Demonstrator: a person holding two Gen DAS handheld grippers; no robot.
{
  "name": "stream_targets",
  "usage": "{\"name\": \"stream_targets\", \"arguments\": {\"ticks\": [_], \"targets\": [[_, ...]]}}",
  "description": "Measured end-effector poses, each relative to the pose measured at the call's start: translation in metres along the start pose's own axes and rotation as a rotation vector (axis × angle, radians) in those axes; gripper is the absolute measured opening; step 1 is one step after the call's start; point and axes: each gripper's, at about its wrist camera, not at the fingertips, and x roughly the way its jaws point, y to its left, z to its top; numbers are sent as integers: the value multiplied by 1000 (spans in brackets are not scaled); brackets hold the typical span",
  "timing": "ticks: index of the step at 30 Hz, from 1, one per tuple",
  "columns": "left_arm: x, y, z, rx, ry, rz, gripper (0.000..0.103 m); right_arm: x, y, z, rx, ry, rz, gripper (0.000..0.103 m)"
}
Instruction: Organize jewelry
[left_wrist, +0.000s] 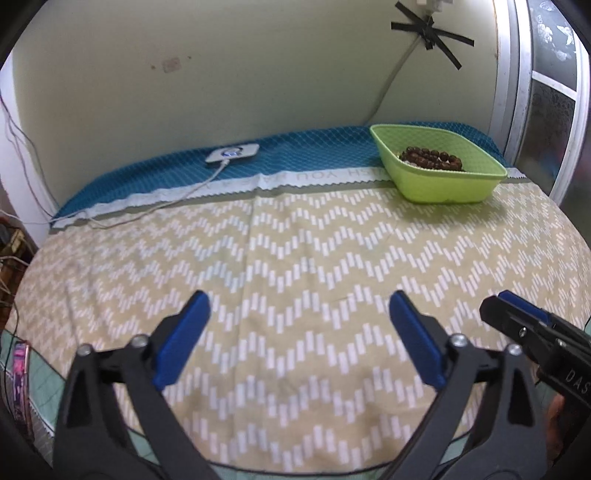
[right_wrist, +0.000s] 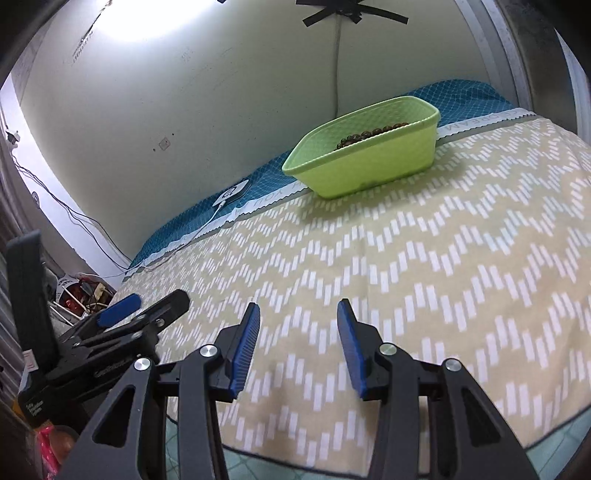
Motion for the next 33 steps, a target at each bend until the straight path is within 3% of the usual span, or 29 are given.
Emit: {"name": "stream_targets", "arguments": {"ticks": [11,26,33], "targets": [[-12,0,-10,-15,2,13,97,-15,-5,-12,11,-39,13,31],[3,1,-17,-12,62,51,97,-16,-16,-11,58,-27,3,31],[2,1,-19,-6,51,66,97,-12,-14,-8,57,-18,5,31]]}}
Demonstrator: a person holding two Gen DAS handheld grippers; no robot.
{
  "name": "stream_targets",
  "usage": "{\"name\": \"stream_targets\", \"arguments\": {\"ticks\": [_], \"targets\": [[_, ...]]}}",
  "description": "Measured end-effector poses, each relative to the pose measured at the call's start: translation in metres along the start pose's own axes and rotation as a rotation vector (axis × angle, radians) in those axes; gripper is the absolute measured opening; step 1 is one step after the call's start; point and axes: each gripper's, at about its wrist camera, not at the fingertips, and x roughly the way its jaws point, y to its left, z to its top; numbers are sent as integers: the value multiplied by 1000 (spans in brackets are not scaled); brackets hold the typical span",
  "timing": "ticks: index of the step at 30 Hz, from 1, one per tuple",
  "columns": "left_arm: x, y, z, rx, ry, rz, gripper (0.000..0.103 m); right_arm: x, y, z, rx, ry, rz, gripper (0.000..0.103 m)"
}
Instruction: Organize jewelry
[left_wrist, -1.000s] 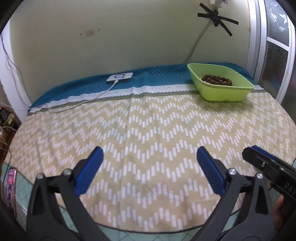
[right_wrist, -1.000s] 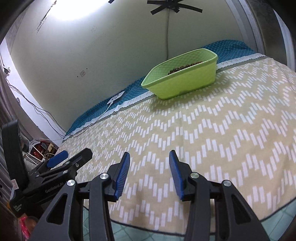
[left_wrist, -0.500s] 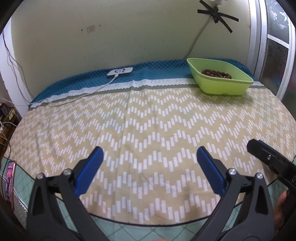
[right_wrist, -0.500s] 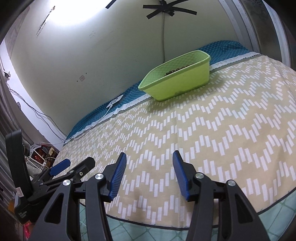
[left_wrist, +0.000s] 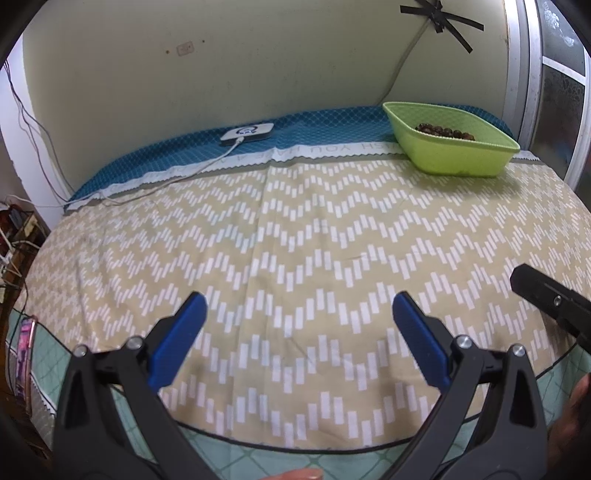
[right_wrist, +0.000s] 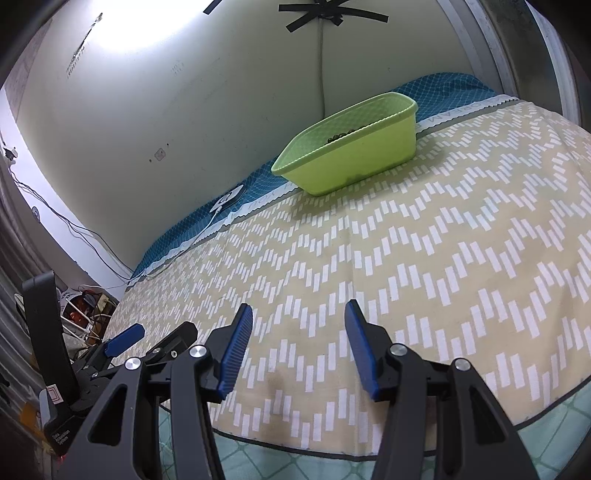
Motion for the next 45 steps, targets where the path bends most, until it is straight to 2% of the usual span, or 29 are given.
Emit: {"name": "stream_targets", "arguments": {"ticks": [6,20,40,45], "targets": [[6,1,-3,-1,24,-11,97,3,0,1,7,5,8,31],[8,0,-4,-4,27,22,97,9,-3,6,5,16,24,31],[10,6,-5,-27,40,21,97,11,-7,9,8,21,45,31],[11,0,-1,21,35,-7,97,10,-9,10,11,17,55,31]]}}
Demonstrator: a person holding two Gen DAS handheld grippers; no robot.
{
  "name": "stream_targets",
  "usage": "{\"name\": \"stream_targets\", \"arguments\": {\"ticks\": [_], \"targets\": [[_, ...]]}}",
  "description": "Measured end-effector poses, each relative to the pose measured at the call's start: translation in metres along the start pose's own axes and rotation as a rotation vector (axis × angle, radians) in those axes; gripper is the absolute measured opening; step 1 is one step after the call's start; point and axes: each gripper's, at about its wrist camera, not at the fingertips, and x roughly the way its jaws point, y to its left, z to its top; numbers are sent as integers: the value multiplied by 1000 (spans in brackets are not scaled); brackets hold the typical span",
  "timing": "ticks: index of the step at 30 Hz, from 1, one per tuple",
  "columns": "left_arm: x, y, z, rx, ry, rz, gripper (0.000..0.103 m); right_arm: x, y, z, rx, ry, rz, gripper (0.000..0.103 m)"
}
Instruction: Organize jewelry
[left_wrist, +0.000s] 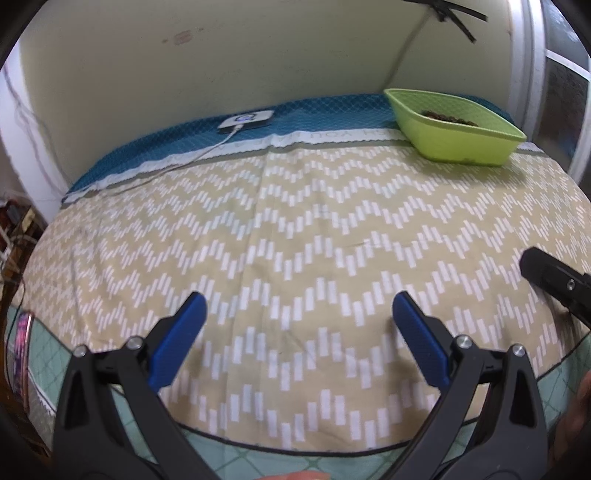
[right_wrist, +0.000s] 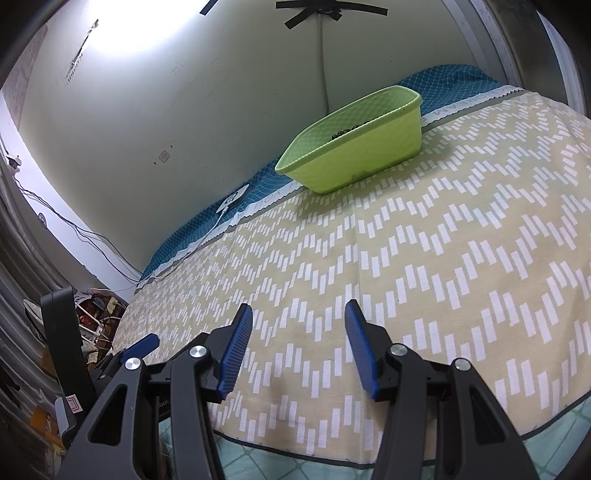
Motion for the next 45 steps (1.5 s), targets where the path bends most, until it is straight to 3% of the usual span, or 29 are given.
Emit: {"name": "stream_targets", "arguments": {"ticks": [7,16,29,40,45], "targets": [[16,-14,31,26,-34,-64,97,-6,-5,1,34,-41,-46,31],[5,-19,29,34,-113,-76,97,-15,-10,0,59,-60,-70,31],[-11,0,21,-52,-172,-42,97,-6,-6,3,45,-48,-56,31],[-26,6,18,-84,-227,42,97,-12,-8,0,52,-58,-75,31],[-25,6,16,-77,-201,16,97,-14,-9,-2,49,-61,-84,31]]}}
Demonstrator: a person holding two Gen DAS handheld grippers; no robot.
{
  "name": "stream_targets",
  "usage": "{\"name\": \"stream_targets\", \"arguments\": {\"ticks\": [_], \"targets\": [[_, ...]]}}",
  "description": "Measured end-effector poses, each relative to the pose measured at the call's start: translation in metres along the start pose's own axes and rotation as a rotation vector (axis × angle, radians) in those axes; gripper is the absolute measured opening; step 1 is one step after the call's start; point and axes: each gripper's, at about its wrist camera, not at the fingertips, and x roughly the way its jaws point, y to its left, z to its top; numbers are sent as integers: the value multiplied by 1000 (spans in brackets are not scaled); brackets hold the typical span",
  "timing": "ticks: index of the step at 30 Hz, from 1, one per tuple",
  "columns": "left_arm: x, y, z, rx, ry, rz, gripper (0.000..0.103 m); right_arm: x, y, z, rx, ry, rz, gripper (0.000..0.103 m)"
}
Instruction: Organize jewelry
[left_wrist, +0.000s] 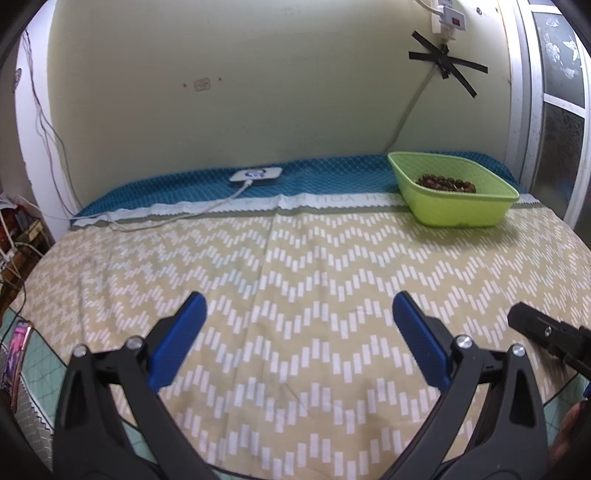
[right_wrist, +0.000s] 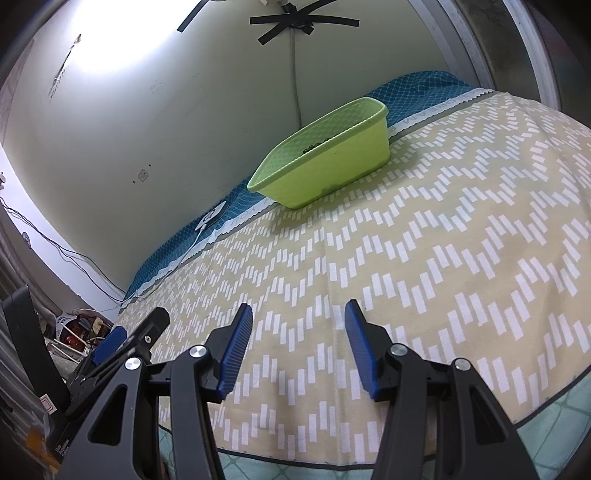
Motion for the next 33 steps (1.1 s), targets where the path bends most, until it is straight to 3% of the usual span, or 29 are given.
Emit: {"name": "stream_targets", "arguments": {"ticks": [9,23,33], "targets": [[-4,5,-1,-42,-22,8,97,-1,1,-1,1,-1,-7,31],[1,-22,-1,94,-5,58,97,-13,-1,-5,5,-43,8,31],[14,-21,-3,95,95,56,97,-15,0,-3,-8,-45,83,33]]}}
